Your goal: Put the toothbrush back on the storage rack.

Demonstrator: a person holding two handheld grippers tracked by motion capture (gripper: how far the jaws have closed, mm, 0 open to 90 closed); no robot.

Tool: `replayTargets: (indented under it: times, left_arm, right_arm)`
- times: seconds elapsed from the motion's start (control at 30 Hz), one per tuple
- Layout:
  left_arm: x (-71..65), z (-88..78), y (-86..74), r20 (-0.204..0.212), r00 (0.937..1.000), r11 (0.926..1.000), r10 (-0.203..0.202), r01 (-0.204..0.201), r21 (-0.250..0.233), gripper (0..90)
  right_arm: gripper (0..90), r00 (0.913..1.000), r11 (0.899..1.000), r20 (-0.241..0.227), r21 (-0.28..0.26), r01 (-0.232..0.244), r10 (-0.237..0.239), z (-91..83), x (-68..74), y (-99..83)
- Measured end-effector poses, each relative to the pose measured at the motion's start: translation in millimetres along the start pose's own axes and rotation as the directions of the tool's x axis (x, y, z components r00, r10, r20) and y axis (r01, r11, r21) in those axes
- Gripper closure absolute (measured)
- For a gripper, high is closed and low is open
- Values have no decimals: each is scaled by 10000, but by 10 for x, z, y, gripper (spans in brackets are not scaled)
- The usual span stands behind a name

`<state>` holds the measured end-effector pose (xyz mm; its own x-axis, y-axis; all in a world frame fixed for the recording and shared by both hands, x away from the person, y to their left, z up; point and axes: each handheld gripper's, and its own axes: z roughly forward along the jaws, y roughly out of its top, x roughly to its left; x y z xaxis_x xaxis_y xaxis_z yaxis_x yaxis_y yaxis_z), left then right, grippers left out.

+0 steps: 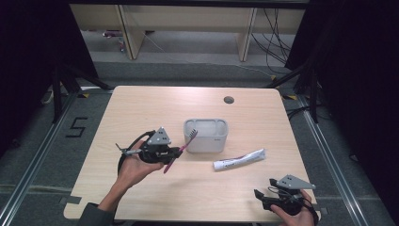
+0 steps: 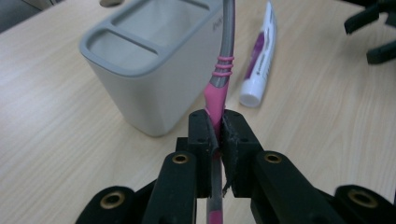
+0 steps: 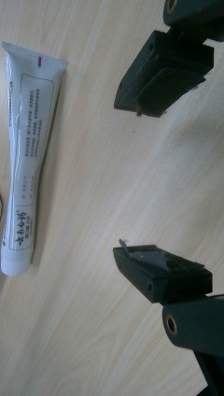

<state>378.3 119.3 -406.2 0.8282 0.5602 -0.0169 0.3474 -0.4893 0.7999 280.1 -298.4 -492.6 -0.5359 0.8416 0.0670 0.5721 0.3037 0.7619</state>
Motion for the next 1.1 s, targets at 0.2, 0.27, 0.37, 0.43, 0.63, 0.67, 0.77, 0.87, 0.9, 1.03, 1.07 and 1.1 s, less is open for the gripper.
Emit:
replayTargets:
  times: [0.2, 0.27, 0.37, 0.43, 0.63, 0.67, 0.77, 0.87, 0.9, 1.03, 1.07, 1.1]
  left_arm:
    - [87, -29, 102, -284, 9986, 9959, -453, 429, -797, 821]
    - [106, -34, 139, -360, 9974, 9928, -629, 588, -1044, 822]
    - [140, -31, 196, -342, 9973, 9900, -657, 609, -1270, 822]
    - [149, -34, 231, -544, 9959, 9888, -723, 645, -1343, 822]
    - [177, -6, 329, -691, 9935, 9827, -904, 777, -1680, 822]
    - [186, 0, 350, -707, 9934, 9823, -905, 773, -1706, 822]
    - [198, 21, 392, -817, 9919, 9798, -975, 813, -1825, 822]
    - [218, 49, 438, -748, 9923, 9766, -985, 819, -1988, 822]
    - [218, 48, 456, -866, 9912, 9779, -1006, 825, -1923, 822]
    - [234, 79, 519, -996, 9895, 9770, -1052, 842, -1957, 821]
    - [241, 84, 534, -1016, 9893, 9770, -1048, 833, -1964, 821]
    - [246, 91, 550, -1046, 9887, 9760, -1075, 849, -2008, 822]
  right_arm:
    - [248, 10000, 10000, 8, -11, 11, -11, 0, -1, 1]
    - [248, 10000, 10000, 22, -18, 12, -12, 0, -5, 1]
    - [248, 10000, 10000, 21, -16, 2, -2, -1, -2, 0]
    - [248, 10000, 10000, 36, -28, 23, -23, 0, -6, 1]
    - [248, 10000, 10000, 20, -19, 13, -13, -1, -3, 1]
    - [248, 10000, 10000, 13, -18, 16, -16, -1, -1, 0]
    - [248, 10000, 10000, 31, -31, 25, -25, -1, -5, 1]
    - [248, 10000, 10000, 20, -31, 13, -13, -2, -3, 1]
    - [248, 10000, 10000, 30, -45, 36, -36, -1, -6, 1]
    - [248, 10000, 10000, 8, -35, 17, -17, 0, -4, 1]
    - [248, 10000, 10000, 16, -26, 8, -8, 0, -4, 1]
    - [248, 10000, 10000, 21, -36, 29, -29, 1, -6, 1]
